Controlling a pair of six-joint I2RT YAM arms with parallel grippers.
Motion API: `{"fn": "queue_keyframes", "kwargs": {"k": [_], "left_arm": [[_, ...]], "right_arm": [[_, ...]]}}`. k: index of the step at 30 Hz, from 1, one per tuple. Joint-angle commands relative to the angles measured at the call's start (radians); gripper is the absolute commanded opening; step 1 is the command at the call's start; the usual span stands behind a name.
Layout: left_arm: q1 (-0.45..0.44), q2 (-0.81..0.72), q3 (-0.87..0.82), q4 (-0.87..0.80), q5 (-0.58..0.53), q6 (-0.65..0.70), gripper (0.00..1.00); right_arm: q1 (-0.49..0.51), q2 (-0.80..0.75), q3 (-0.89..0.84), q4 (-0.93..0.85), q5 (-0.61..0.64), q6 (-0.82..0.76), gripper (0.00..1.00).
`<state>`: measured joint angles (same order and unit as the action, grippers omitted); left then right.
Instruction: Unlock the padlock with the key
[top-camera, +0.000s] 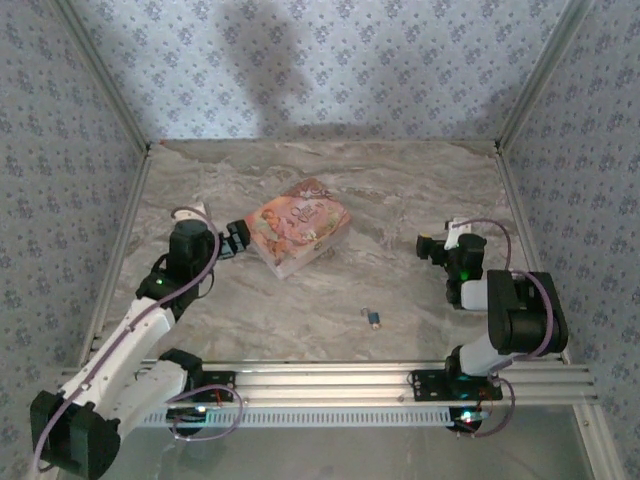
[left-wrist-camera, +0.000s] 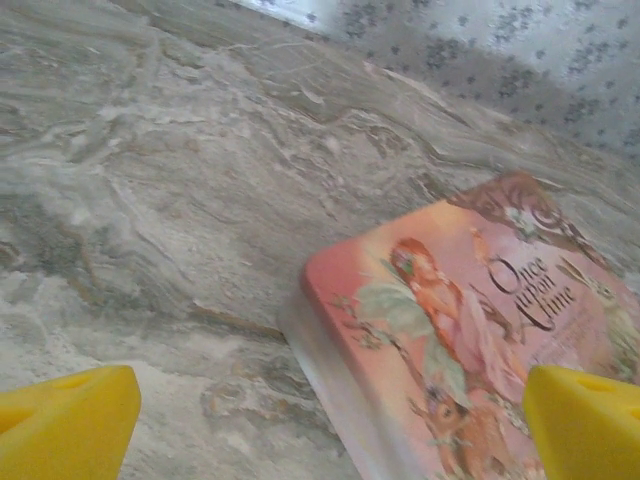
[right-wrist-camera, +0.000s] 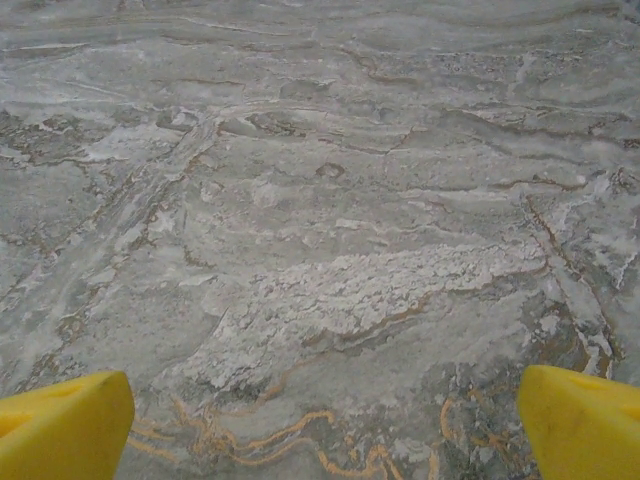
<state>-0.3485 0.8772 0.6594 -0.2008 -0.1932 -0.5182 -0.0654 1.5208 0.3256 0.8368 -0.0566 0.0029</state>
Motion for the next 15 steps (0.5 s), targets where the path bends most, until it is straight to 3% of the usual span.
{"fn": "queue_keyframes", "kwargs": {"k": [1, 4, 8, 15], "left_arm": [[0.056, 0.02, 0.04, 0.031, 0.028, 0.049, 0.98], [0.116, 0.043, 0.047, 0.031, 0.0, 0.1, 0.98], [0.18, 0.061, 0.039, 0.054, -0.138, 0.165, 0.98], [0.257, 0.113, -0.111, 0.321, -0.192, 0.341, 0.98]], "right_arm": [[0.011, 0.006, 0.062, -0.018, 0.041, -0.014, 1.0], [0.013, 0.006, 0.061, -0.018, 0.047, -0.017, 1.0], [0.018, 0.004, 0.059, -0.018, 0.052, -0.021, 1.0], [0.02, 0.004, 0.059, -0.018, 0.056, -0.021, 1.0]]}}
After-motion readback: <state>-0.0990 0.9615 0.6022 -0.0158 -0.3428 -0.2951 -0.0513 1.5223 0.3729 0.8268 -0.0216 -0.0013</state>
